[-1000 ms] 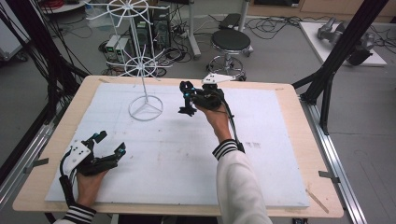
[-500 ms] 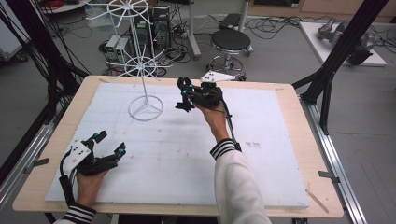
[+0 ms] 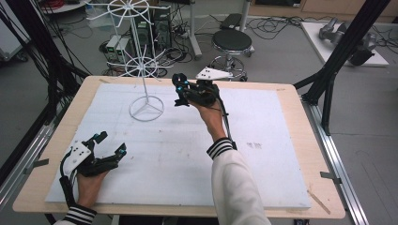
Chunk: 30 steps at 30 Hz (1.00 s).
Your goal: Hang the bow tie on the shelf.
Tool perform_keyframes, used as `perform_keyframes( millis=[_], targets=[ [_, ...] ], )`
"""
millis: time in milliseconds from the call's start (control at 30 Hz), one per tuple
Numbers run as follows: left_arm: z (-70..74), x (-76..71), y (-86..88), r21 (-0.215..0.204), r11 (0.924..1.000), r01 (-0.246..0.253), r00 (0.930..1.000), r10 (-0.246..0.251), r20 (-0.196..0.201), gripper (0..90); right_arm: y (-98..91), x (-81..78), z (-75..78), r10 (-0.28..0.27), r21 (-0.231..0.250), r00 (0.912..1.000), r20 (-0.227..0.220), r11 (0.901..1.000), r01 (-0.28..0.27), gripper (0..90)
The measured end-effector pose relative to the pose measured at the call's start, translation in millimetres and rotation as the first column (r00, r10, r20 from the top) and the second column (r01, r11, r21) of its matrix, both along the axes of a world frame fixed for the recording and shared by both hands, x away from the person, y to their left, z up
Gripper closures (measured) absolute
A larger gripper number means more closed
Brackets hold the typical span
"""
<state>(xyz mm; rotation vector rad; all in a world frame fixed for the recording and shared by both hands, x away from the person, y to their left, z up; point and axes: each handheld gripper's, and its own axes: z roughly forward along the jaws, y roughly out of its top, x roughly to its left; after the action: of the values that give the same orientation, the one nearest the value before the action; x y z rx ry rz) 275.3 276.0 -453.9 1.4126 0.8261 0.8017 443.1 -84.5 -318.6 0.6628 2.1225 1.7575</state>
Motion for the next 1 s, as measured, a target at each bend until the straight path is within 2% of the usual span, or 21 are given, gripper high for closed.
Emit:
perform_keyframes(
  millis=[367, 467, 1000],
  targets=[
    [0.0, 0.1, 0.2, -0.002, 1.0000, 0.000, 1.0000, 0.000, -0.001, 13.9, 21.4, -3.0, 13.2, 0.025, 0.011, 0.9996, 0.015, 0.9996, -0.025, 84.1],
    [0.0, 0.1, 0.2, -0.002, 1.0000, 0.000, 1.0000, 0.000, -0.001, 13.9, 26.3, -3.4, 13.4, 0.026, -0.002, 0.9996, 0.013, 0.9997, -0.026, 84.1],
    [0.0, 0.2, 0.5, -0.002, 1.0000, 0.001, 1.0000, -0.001, -0.002, 13.9, 42.0, -4.2, 10.9, 0.031, -0.002, 0.9995, 0.000, 0.9995, -0.031, 84.0]
  ],
)
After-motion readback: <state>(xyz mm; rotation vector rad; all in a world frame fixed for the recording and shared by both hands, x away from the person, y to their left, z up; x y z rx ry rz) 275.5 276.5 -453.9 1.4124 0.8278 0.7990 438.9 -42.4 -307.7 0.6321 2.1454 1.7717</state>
